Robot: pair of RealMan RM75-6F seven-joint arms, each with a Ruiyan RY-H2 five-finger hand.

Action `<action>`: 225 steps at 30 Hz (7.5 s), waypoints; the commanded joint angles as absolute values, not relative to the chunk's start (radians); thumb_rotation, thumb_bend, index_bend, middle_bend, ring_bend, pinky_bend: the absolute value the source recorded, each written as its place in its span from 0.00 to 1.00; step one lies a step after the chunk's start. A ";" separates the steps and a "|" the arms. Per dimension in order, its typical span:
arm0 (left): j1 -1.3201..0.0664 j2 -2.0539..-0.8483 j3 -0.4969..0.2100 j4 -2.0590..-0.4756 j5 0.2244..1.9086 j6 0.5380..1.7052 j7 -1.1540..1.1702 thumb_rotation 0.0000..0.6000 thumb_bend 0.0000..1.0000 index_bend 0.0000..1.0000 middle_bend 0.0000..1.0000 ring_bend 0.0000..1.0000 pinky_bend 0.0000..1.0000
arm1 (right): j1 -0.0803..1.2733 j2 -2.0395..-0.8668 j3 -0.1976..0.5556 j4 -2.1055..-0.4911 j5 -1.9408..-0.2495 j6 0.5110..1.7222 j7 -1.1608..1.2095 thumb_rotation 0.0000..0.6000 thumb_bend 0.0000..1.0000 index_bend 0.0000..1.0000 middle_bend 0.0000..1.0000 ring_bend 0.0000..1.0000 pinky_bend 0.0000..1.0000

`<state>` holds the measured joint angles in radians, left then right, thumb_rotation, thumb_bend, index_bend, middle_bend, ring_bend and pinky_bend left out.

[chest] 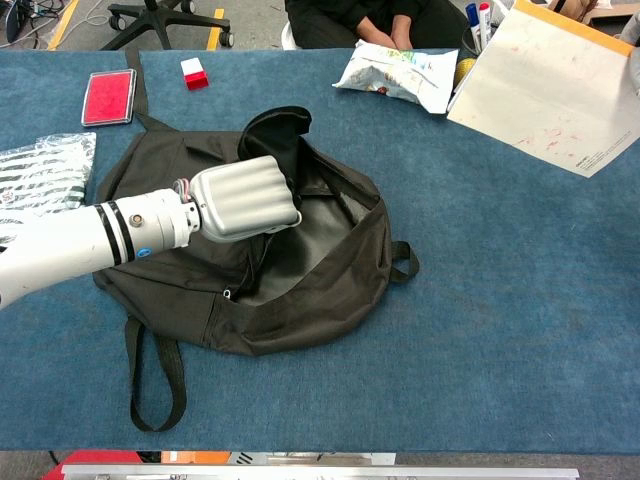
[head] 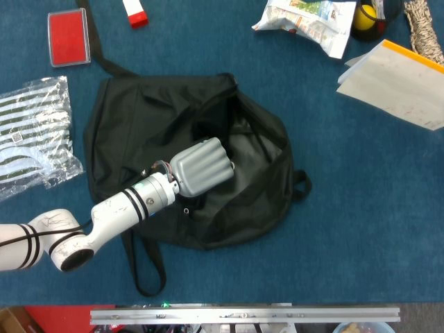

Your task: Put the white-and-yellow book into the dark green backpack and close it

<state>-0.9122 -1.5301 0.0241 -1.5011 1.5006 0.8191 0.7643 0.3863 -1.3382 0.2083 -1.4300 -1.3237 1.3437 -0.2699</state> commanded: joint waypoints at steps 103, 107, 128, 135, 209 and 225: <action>-0.709 -1.306 -0.015 -1.844 1.530 1.039 0.961 1.00 0.40 0.66 0.60 0.57 0.79 | 1.033 -1.550 0.348 -1.743 0.088 0.995 -0.153 1.00 0.54 0.82 0.65 0.61 0.68; -0.710 -1.308 -0.018 -1.855 1.529 1.036 0.975 1.00 0.40 0.66 0.59 0.57 0.79 | 1.045 -1.599 0.377 -1.729 0.099 1.020 -0.160 1.00 0.54 0.82 0.65 0.61 0.68; -0.704 -1.304 -0.020 -1.855 1.518 1.030 0.992 1.00 0.40 0.65 0.59 0.57 0.78 | 1.015 -1.679 0.470 -1.693 0.143 1.031 -0.168 1.00 0.54 0.82 0.65 0.61 0.68; -0.706 -1.309 -0.021 -1.859 1.519 1.026 1.002 1.00 0.40 0.65 0.59 0.57 0.78 | 1.014 -1.711 0.477 -1.681 0.170 1.003 -0.197 1.00 0.54 0.82 0.65 0.61 0.68; -0.710 -1.270 -0.013 -1.935 1.553 1.029 0.951 1.00 0.40 0.31 0.30 0.40 0.58 | 0.594 -1.003 0.342 -1.912 -0.559 0.705 0.069 1.00 0.48 0.11 0.12 0.05 0.17; -0.657 -1.179 0.003 -2.008 1.638 1.101 0.830 1.00 0.40 0.21 0.29 0.40 0.57 | 0.574 -0.974 0.309 -1.875 -0.651 0.717 0.147 1.00 0.48 0.11 0.12 0.05 0.17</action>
<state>-0.6642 -1.1832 -0.0033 -2.0027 1.6206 1.0927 0.8379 0.5754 -0.9750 0.3099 -1.8767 -0.6484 0.7169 0.1431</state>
